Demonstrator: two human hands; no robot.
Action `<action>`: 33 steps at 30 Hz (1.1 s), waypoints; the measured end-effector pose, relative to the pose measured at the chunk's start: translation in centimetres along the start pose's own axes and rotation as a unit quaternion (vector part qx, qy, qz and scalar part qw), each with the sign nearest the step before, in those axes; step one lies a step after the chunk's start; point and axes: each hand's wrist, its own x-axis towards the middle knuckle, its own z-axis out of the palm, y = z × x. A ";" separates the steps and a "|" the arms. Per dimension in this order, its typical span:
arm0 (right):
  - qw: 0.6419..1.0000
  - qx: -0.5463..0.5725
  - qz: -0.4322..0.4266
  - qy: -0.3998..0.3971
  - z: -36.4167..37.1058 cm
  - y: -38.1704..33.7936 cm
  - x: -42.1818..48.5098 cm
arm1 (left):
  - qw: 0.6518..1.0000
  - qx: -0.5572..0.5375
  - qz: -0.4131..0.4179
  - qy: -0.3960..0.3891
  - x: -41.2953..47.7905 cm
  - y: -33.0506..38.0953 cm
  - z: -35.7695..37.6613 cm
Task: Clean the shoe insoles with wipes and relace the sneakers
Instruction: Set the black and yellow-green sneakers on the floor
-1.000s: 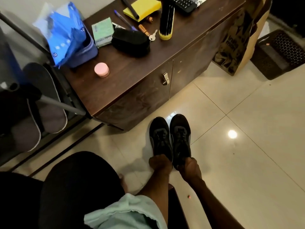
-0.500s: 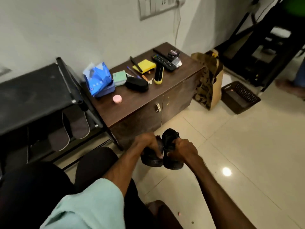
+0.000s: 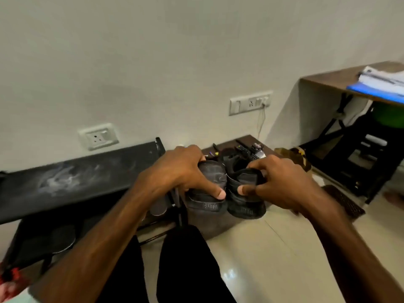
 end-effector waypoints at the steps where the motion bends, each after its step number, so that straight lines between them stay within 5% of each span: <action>1: 1.000 0.000 -0.016 0.022 -0.3 -1.2 0.2 | 0.999 0.009 0.000 0.044 -0.9 -0.5 -0.7; 7: 0.984 0.034 -0.120 0.131 0.1 -9.7 3.5 | 0.961 0.009 -0.045 0.273 -5.2 -6.6 -4.9; 12: 0.974 0.082 -0.154 0.147 3.9 -14.3 7.5 | 0.930 0.017 -0.106 0.351 -5.1 -13.4 -5.0; 18: 0.979 0.065 -0.158 0.107 9.8 -16.2 11.4 | 0.916 0.010 -0.152 0.371 -3.3 -20.1 -3.0; 33: 0.991 0.006 -0.115 0.063 17.0 -17.1 17.5 | 0.947 -0.056 -0.139 0.284 4.9 -25.6 0.7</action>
